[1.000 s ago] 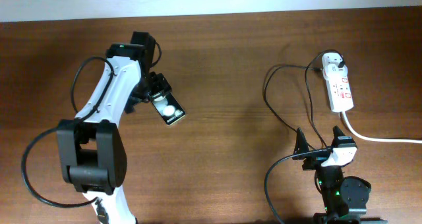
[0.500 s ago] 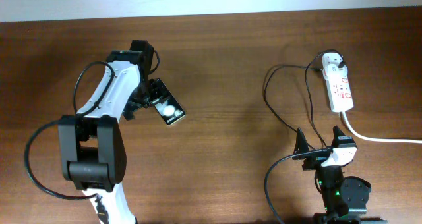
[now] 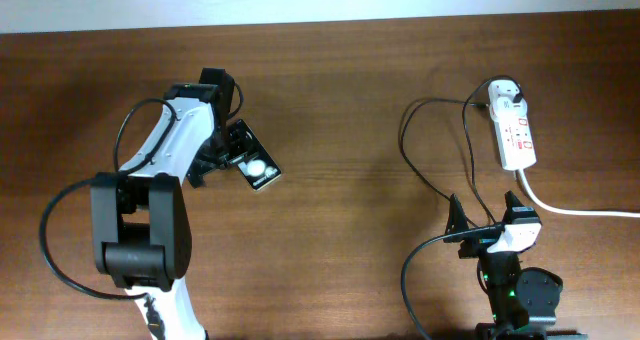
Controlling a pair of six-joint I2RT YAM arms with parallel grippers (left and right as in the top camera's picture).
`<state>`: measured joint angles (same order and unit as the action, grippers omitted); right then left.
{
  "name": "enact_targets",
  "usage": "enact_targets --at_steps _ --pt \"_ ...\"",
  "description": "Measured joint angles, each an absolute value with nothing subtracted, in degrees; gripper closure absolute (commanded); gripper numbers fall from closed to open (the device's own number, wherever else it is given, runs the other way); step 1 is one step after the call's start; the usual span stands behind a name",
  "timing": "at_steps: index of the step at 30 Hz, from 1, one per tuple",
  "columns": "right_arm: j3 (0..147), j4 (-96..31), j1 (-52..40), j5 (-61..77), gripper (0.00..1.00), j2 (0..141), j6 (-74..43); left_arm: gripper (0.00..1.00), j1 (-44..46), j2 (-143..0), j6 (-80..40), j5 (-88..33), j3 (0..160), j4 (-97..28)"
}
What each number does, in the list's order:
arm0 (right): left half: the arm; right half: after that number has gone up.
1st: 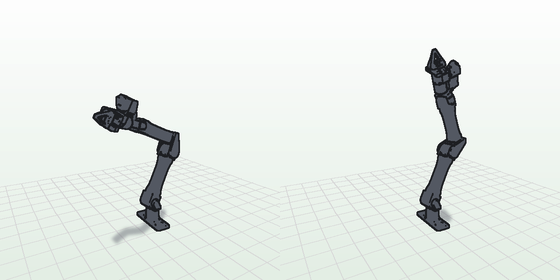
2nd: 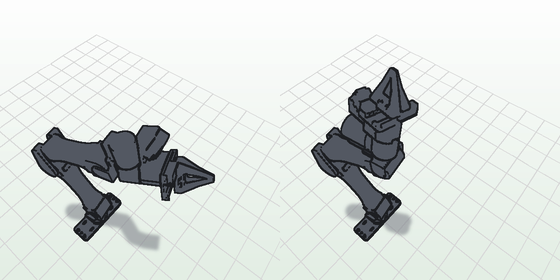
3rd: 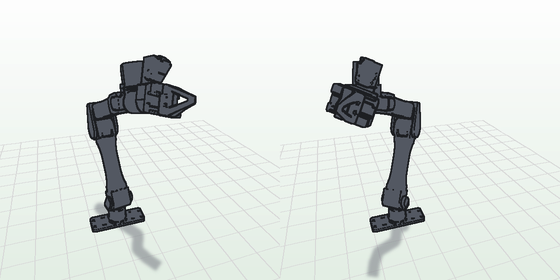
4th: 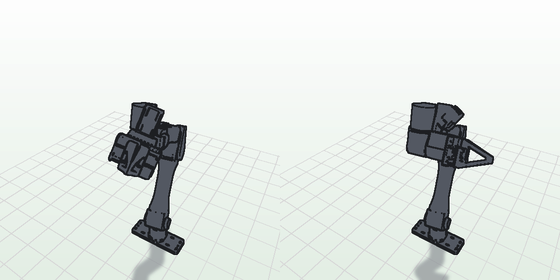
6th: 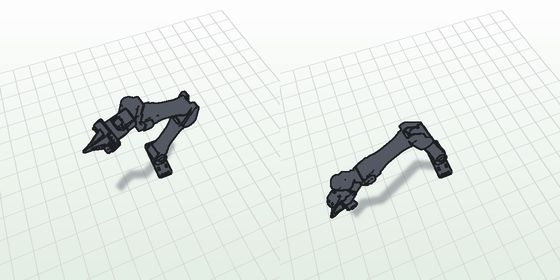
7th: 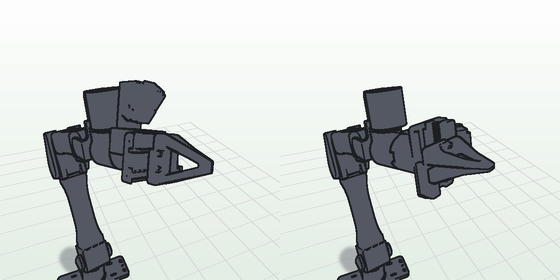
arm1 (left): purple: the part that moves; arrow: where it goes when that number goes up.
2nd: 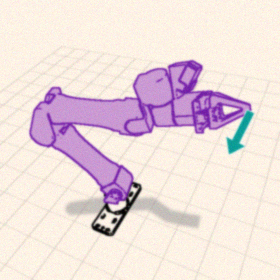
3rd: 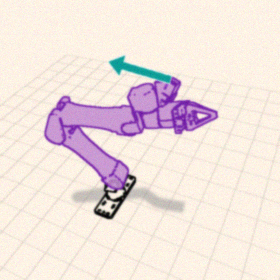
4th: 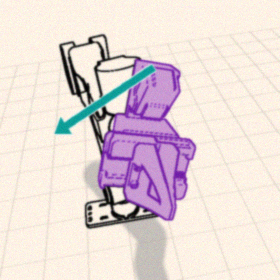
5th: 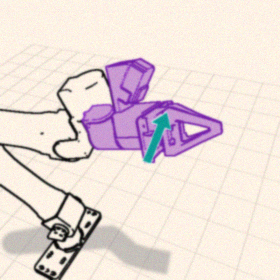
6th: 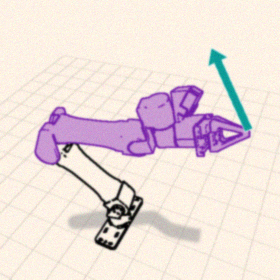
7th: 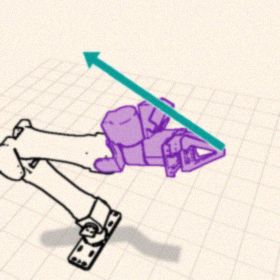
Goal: Plug charger to phone and switch on socket
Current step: 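Lower the left gripper and align it with the phone's long edge, then close the left gripper on the phone's side edges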
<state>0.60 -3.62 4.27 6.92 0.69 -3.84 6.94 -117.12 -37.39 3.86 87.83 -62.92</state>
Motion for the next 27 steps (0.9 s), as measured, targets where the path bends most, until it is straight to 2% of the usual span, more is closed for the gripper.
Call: enact_targets --at_steps 12,27 --pt "0.60 -3.62 4.27 6.92 0.01 0.69 -3.88 0.01 6.94 -117.12 -37.39 3.86 87.07 -62.67" --pt "0.60 -3.62 4.27 6.92 0.01 0.69 -3.86 0.01 6.94 -117.14 -37.41 2.20 81.58 -55.57"
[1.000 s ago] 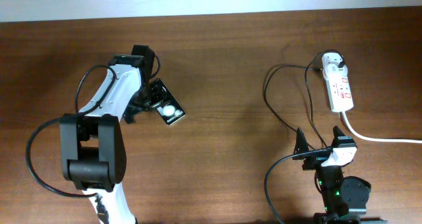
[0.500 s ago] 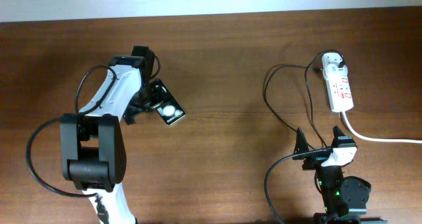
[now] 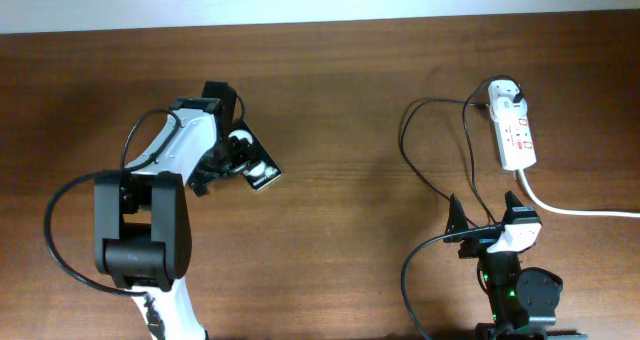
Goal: Plug charger to phone and switch on socket
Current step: 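Close the left gripper on the phone's side edges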
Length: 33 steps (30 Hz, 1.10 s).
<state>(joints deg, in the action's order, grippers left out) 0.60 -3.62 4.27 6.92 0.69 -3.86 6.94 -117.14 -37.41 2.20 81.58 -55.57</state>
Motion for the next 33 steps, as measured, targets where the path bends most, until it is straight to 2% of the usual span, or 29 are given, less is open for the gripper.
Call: enact_targets --at_steps 5,13,17,33 --pt "0.60 -3.62 4.27 6.92 0.01 0.69 -3.88 0.01 6.96 -117.14 -37.41 -3.62 82.50 -55.61" --pt "0.60 -3.62 4.27 6.92 0.01 0.69 -3.88 0.01 9.30 -117.14 -37.60 -3.88 83.90 -44.69" --pt "0.60 -3.62 4.27 6.92 0.01 0.69 -3.88 0.01 12.45 -117.14 -38.06 -0.82 83.90 -44.49" --pt "0.60 -3.62 4.27 6.94 0.01 0.69 -3.88 0.01 12.38 -119.94 -40.16 0.91 83.96 -48.16"
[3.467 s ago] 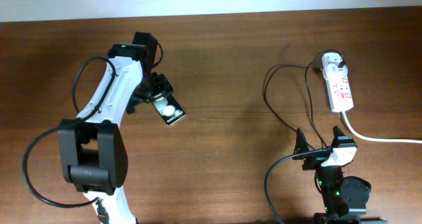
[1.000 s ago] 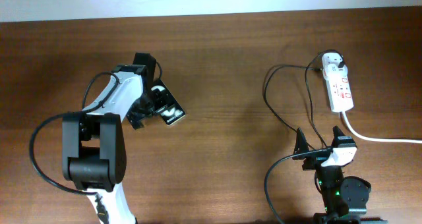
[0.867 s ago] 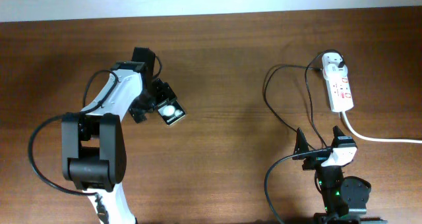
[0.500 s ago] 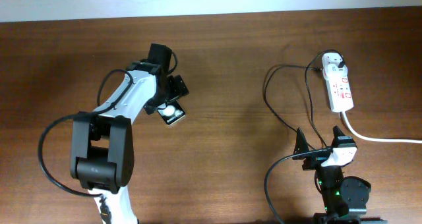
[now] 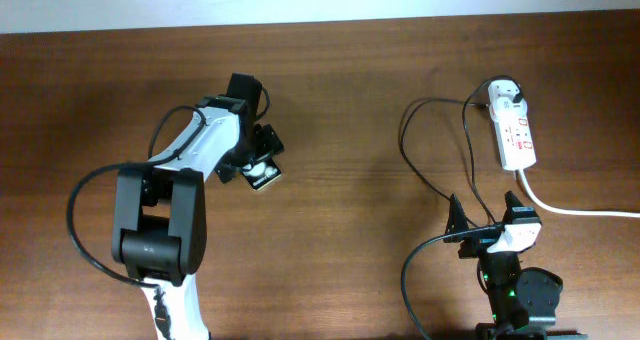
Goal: Plug charger to phone and switch on socket
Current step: 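Close the left gripper on the phone's side edges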
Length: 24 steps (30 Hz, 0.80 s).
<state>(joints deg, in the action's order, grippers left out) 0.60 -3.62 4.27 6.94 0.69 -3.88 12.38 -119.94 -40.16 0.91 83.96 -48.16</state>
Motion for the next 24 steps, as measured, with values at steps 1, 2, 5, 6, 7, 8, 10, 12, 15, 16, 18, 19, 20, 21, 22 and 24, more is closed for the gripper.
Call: enact_targets --at_steps 1,2,5,6,7,8,10,12,15,16,18,19,20,21,22,24 --pt "0.60 -3.62 4.27 6.92 0.01 0.69 -3.86 0.01 12.36 -119.94 -40.16 0.89 83.96 -48.16" --pt "0.60 -3.62 4.27 6.92 0.01 0.69 -3.86 0.01 12.36 -119.94 -40.16 0.86 83.96 -48.16" --pt "0.60 -3.62 4.27 6.92 0.01 0.69 -3.86 0.01 12.36 -119.94 -40.16 0.91 83.96 -48.16" --pt "0.60 -3.62 4.27 6.92 0.02 0.69 -3.88 0.01 12.36 -119.94 -40.16 0.91 83.96 -48.16" --pt "0.60 -3.62 4.27 6.92 0.01 0.69 -3.88 0.01 12.36 -119.94 -40.16 0.91 83.96 -48.16" --pt "0.60 -3.62 4.27 6.92 0.01 0.69 -3.90 0.01 12.36 -119.94 -40.16 0.91 83.96 -48.16" --pt "0.60 -3.62 4.27 6.92 0.01 0.69 -3.88 0.01 12.36 -119.94 -40.16 0.91 83.96 -48.16" --pt "0.60 -3.62 4.27 6.92 0.01 0.69 -3.88 0.01 12.36 -119.94 -40.16 0.91 83.96 -48.16" --pt "0.60 -3.62 4.27 6.92 0.01 0.69 -3.86 0.01 12.36 -119.94 -40.16 0.91 83.96 -48.34" --pt "0.60 -3.62 4.27 6.92 0.01 0.69 -3.86 0.01 12.36 -119.94 -40.16 0.91 83.96 -48.58" --pt "0.60 -3.62 4.27 6.92 0.01 0.69 -3.86 0.01 12.36 -119.96 -40.16 0.89 83.96 -48.97" --pt "0.60 -3.62 4.27 6.92 0.01 0.69 -3.86 0.01 12.32 -119.96 -40.18 0.89 83.96 -49.08" --pt "0.60 -3.62 4.27 6.94 0.01 0.69 -3.86 0.01 12.23 -119.96 -40.38 0.86 83.96 -49.47" --pt "0.60 -3.62 4.27 6.94 0.01 0.69 -3.86 0.01 11.92 -119.96 -41.06 0.84 83.96 -50.13" --pt "0.60 -3.62 4.27 6.92 0.02 0.69 -3.88 0.01 11.75 -119.98 -41.25 0.84 83.96 -50.17" --pt "0.60 -3.62 4.27 6.92 0.01 0.69 -3.86 0.01 10.92 -120.03 -41.69 0.86 83.96 -50.15"
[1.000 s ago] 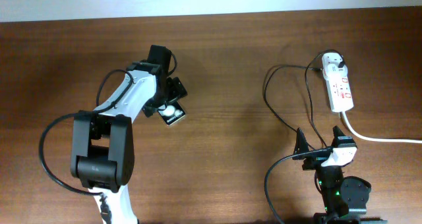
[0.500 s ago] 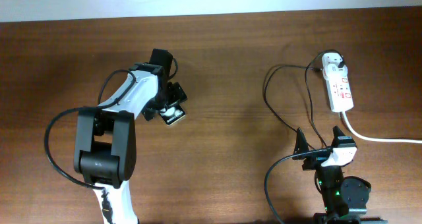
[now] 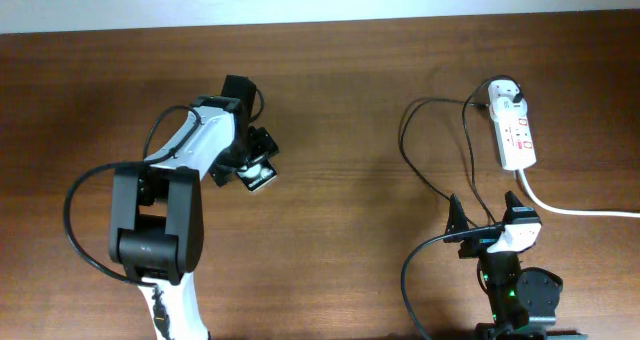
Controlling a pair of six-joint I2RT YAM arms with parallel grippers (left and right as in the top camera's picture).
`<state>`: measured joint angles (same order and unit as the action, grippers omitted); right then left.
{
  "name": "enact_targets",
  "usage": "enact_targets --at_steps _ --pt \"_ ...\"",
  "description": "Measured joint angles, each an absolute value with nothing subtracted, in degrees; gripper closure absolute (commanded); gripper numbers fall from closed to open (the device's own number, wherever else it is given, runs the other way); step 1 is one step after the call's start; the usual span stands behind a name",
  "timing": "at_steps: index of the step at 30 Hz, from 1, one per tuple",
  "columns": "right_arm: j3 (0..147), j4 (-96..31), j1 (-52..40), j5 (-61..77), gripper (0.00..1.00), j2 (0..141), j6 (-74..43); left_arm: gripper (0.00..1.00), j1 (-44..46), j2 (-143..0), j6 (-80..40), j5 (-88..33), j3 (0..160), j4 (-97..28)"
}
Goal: Plug charger to phone and switch on socket
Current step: 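Close the left gripper on the phone's side edges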
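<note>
Only the overhead view shows this moment. The black phone (image 3: 259, 174), with a white round patch on it, lies left of the table's middle. My left gripper (image 3: 252, 158) sits on top of it, one finger on each side, and looks shut on it; most of the phone is hidden under the wrist. The white socket strip (image 3: 515, 132) lies at the far right with the charger plug (image 3: 505, 95) in its top end. The black charger cable (image 3: 408, 140) loops left and runs down toward my right gripper (image 3: 485, 220), which rests open at the front right. The cable's phone end cannot be made out.
A white mains lead (image 3: 570, 210) runs from the socket strip off the right edge. The left arm's black cable (image 3: 75, 230) arcs beside its base. The brown wooden table (image 3: 340, 240) ends at a pale wall along the far side.
The left wrist and the phone under it have shifted slightly left and turned a little. The right arm, cable and socket strip have not moved.
At first the left gripper stood at the phone's left side, with the phone mostly uncovered. Then it sat closer over the phone's near end. Later the arm had swung right, covering the phone, and now the fingers straddle it. The right arm stayed parked throughout.
</note>
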<state>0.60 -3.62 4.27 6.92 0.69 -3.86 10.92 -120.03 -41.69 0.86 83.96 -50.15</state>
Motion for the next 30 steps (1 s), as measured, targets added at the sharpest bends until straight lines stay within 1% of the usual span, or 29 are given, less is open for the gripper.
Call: enact_targets --at_steps 9,15,16,18,27,30 --pt "0.60 -3.62 4.27 6.92 0.01 0.69 -3.86 0.01 10.41 -120.03 -41.91 1.56 84.03 -44.84" --pt "0.60 -3.62 4.27 6.92 0.01 0.69 -3.86 0.01 10.41 -121.16 -42.02 3.07 85.12 -44.91" --pt "0.60 -3.62 4.27 6.92 0.01 0.69 -3.88 0.00 10.41 -121.54 -42.11 3.44 85.60 -45.10" --pt "0.60 -3.62 4.27 6.92 0.01 0.69 -3.84 0.07 10.41 -121.78 -42.11 3.73 85.93 -45.17" --pt "0.60 -3.62 4.27 6.92 0.01 0.69 -3.84 0.06 10.37 -121.89 -42.28 4.58 85.97 -45.34" --pt "0.60 -3.62 4.27 6.92 0.01 0.69 -3.88 0.11 10.37 -121.89 -42.28 5.23 85.73 -45.06"
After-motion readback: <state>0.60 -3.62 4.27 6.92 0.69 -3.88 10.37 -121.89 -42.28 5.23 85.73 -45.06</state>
